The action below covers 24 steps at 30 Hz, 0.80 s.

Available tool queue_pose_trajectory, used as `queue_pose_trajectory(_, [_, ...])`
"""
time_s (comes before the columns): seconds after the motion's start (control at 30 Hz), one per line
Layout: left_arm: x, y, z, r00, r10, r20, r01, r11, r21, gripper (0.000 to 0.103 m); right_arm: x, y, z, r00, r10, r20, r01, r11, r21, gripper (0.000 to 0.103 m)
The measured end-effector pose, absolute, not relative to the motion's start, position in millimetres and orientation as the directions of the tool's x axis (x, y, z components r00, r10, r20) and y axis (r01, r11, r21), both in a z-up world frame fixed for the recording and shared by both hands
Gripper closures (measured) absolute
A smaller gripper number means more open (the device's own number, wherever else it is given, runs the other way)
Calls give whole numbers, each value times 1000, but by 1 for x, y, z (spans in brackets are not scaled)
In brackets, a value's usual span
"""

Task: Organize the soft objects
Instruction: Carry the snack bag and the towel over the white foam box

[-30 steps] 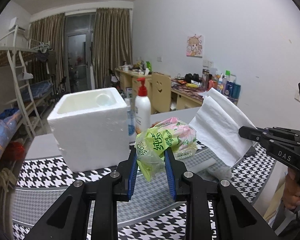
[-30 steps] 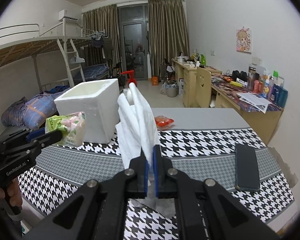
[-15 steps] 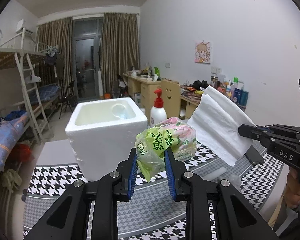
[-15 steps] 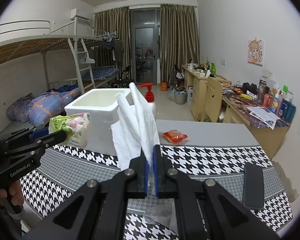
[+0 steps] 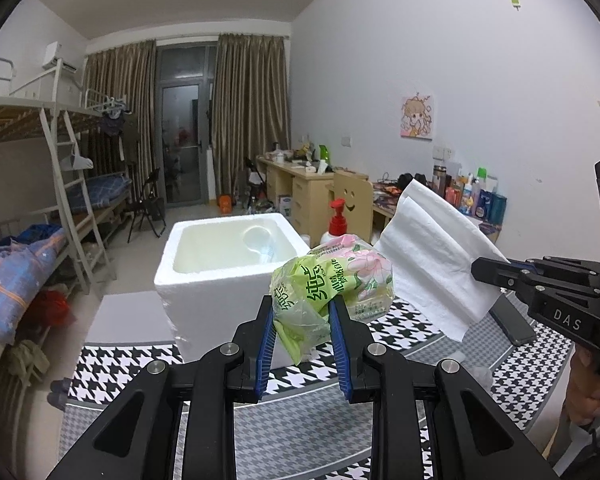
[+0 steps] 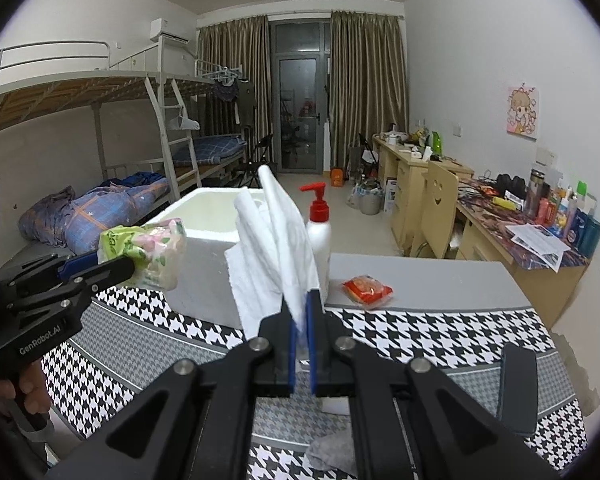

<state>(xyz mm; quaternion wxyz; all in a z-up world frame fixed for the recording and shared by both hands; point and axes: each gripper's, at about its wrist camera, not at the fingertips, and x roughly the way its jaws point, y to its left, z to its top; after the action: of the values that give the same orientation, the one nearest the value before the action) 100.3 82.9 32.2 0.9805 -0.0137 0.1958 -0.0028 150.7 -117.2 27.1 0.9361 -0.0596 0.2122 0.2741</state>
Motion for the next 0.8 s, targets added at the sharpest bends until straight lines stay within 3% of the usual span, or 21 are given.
queue_pose_trajectory(0.8, [112,104,59,947,60,-314,-68,998,-14,75,163,-88,53,755,517,-403,-560,829,15,96])
